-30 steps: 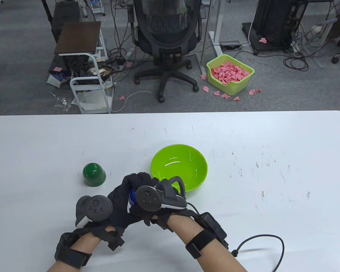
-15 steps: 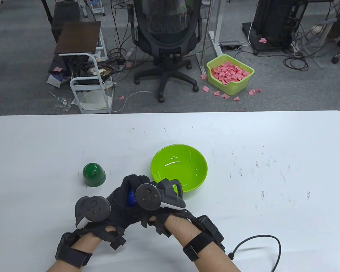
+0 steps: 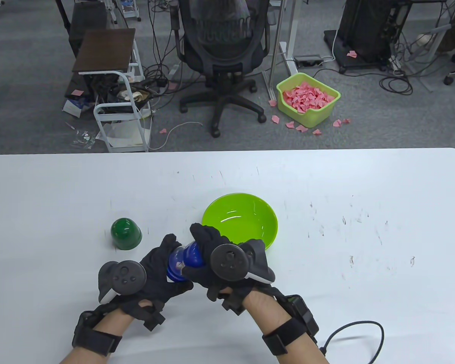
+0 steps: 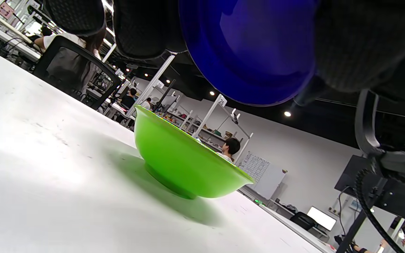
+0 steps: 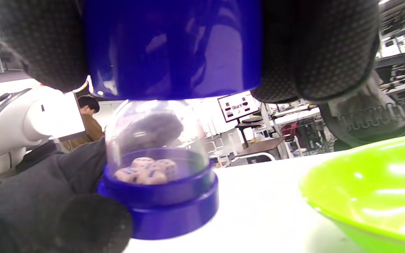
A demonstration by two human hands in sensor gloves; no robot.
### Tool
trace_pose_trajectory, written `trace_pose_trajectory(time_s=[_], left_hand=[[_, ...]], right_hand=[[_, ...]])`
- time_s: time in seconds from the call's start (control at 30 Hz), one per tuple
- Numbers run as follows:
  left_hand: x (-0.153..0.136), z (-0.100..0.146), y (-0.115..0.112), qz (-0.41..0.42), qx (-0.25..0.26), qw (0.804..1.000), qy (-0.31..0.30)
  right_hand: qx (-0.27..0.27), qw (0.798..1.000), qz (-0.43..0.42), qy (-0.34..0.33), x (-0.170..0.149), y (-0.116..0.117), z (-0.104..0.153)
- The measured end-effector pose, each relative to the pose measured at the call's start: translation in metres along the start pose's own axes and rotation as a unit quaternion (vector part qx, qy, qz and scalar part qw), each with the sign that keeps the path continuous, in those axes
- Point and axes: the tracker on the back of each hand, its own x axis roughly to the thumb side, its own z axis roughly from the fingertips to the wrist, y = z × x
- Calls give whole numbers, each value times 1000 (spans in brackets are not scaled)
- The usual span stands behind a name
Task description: Pour dice into bowl
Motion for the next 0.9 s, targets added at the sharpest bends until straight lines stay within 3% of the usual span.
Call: trace_pose_trajectory(time_s=[0.3, 0.7, 0.9], left_hand=[[-5, 0, 6, 7, 10, 1000, 13], [-6, 0, 8, 6, 12, 1000, 23], [-6, 0, 8, 5, 8, 1000, 25]], right_hand=[[18, 998, 29, 59, -47, 1, 33], [170, 972, 82, 139, -88, 23, 63], [192, 962, 122, 150, -97, 40, 68]])
